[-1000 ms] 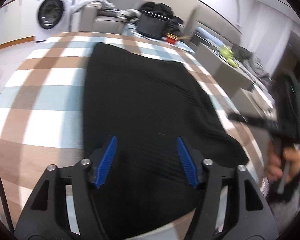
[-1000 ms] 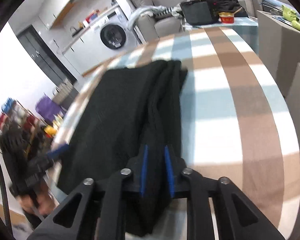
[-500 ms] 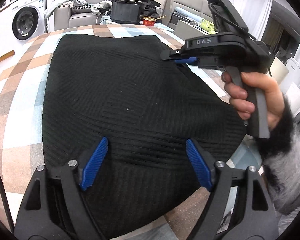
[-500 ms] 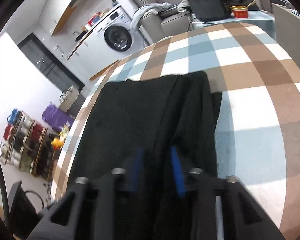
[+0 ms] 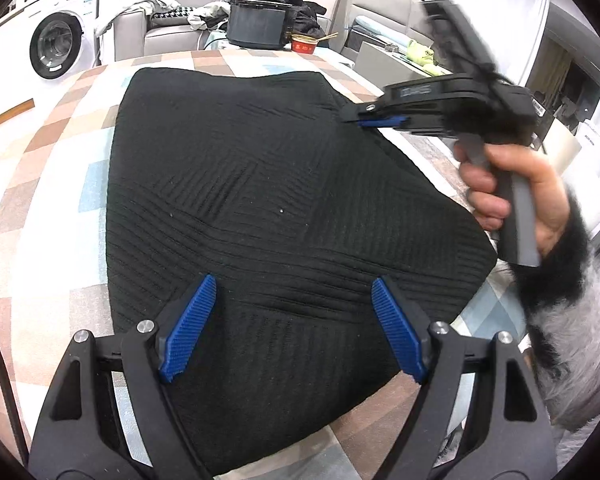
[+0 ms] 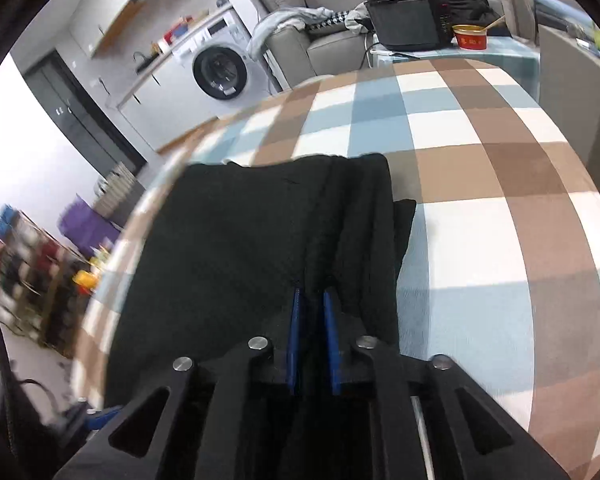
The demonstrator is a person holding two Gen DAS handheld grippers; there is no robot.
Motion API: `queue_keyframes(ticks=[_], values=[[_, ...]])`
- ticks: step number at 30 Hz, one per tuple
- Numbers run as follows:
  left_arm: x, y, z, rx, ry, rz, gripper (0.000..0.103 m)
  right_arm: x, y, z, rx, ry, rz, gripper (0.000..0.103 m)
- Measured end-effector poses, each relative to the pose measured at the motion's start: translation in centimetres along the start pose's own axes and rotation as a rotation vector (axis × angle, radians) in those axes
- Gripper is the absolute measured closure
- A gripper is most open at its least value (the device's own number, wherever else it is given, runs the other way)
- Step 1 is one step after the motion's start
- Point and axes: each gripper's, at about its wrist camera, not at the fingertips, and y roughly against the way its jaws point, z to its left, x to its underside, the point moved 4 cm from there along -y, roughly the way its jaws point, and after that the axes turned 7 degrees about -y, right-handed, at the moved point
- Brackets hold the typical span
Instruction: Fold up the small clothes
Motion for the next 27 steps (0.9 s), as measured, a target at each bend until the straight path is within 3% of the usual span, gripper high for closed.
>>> queue_keyframes(ticks=[3, 7, 11, 13, 14, 15, 19, 21, 24, 27], values=[[-0.1, 0.7, -0.1, 0.006, 0.012, -0.014, 0.025, 0.9, 2.6, 0.3, -0.025, 0.009, -0.03, 0.078], [0.1, 1.1, 0.0, 0.008, 0.014, -0.024, 0.025, 3.8, 3.7, 1.2, -0.132, 0.017, 0.064, 0.075], [0.7, 0.8, 0.1, 0.001, 0.017, -0.009, 0.025, 5.2, 1.8, 0.9, -0.147, -0.034, 0.127, 0.069], [0.6, 0.7, 0.1, -0.005, 0.013, -0.009, 0.025, 5.1, 1.3, 0.9, -0.167, -0.06, 0.121, 0.073], [0.6, 0.7, 0.1, -0.005, 0.01, -0.01, 0.025, 4.9, 1.3, 1.1, -0.156, -0.049, 0.103, 0.086], [0.7, 0.8, 0.1, -0.009, 0.01, -0.009, 0.025, 4.9, 1.4, 1.3, -0.142, -0.035, 0.091, 0.093], [0.6, 0.9, 0.1, -0.009, 0.018, -0.016, 0.025, 4.7, 4.7, 3.0, -0.179, 0.033, -0.019, 0.095], [0.4, 1.3, 0.0, 0.001, 0.017, -0.031, 0.025, 5.0, 5.7, 3.1, -0.146, 0.053, -0.047, 0.095], [0.1, 1.4, -0.2, 0.008, 0.012, -0.037, 0.025, 5.7, 3.0, 1.6, 0.005, 0.055, 0.0, 0.095], [0.2, 1.6, -0.1, -0.006, 0.012, -0.033, 0.025, 5.8, 2.2, 0.5, -0.032, 0.005, 0.046, 0.089]])
